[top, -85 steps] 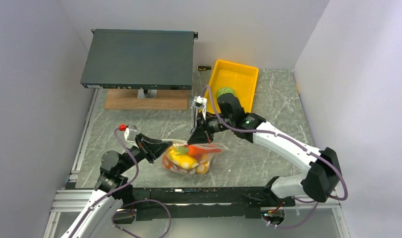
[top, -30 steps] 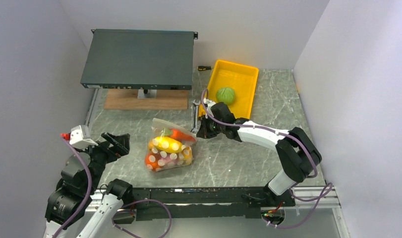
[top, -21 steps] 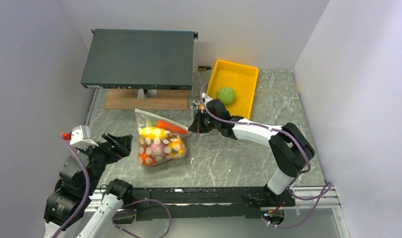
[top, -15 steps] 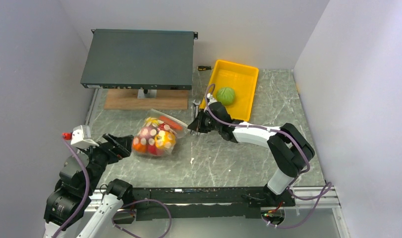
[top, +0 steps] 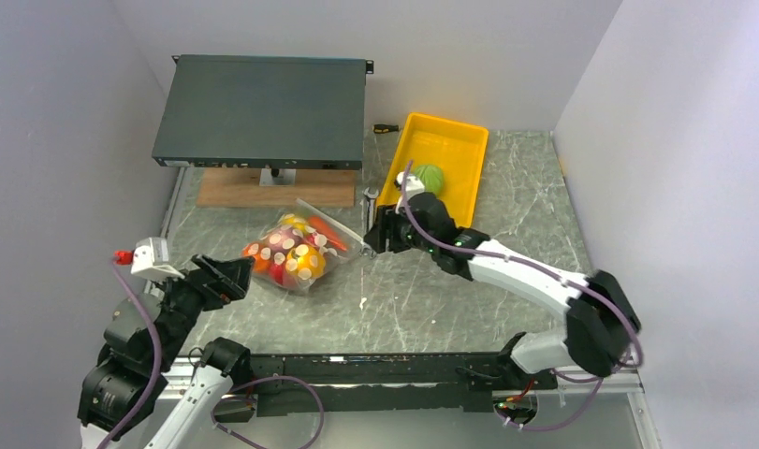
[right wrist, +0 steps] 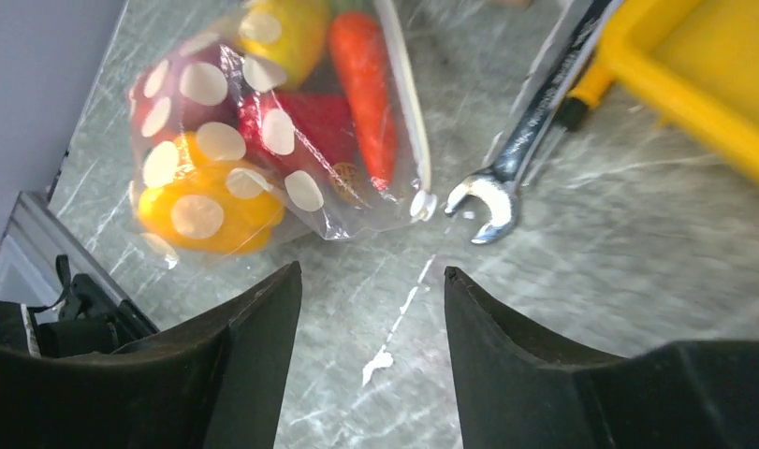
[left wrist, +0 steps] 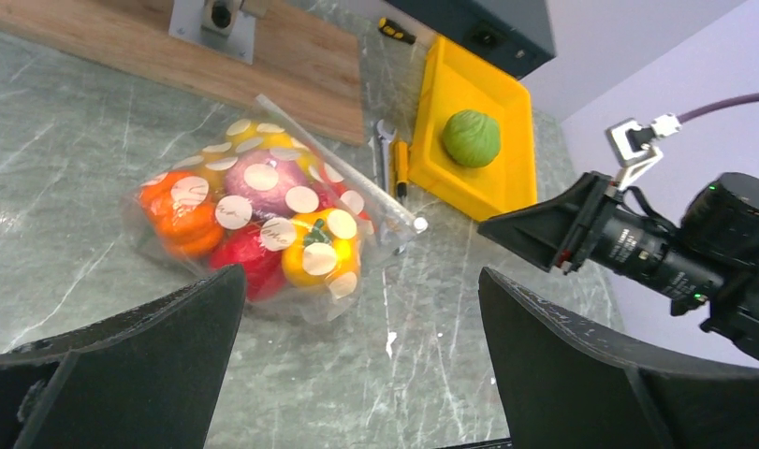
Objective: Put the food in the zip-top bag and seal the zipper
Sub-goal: Place the zipper food storage bag at the center of the board, then reset both arms
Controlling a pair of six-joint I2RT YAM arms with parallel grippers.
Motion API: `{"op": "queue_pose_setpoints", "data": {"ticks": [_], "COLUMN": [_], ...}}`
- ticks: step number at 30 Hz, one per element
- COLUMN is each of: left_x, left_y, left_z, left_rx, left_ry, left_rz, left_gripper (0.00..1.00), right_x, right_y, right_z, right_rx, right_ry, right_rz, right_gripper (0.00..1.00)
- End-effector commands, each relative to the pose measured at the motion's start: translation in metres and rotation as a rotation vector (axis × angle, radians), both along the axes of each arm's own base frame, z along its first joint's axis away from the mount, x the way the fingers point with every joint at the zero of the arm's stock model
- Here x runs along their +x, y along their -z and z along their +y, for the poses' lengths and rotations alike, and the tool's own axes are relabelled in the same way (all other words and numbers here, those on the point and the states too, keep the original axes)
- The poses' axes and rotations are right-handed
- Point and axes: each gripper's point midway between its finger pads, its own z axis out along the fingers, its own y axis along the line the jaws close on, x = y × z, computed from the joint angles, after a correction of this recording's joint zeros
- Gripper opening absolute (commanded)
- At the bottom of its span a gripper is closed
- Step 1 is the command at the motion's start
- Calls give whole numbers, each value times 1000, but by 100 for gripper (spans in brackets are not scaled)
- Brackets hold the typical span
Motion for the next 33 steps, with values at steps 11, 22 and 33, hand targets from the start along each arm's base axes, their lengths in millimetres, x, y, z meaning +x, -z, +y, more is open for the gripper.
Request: {"op": "queue_pose_setpoints", "data": {"ticks": [11, 22, 33], "left_x": [-51, -72, -56], "left_y": [-116, -147, -143], "left_z": [16, 29, 23], "left_rx": [-42, -63, -56], "left_ry": [39, 11, 13], "left_rz": [-410, -497, -440], "left_gripper": [100, 100, 100], "right_x": [-54, -87, -105], "right_y": [-189, -240, -274], "right_z": [-158, -249, -273], "right_rx": [-72, 7, 78], "right_ry": [248, 564, 602], "right_rz": [-493, -553, -652], "right_gripper": [100, 100, 100]}}
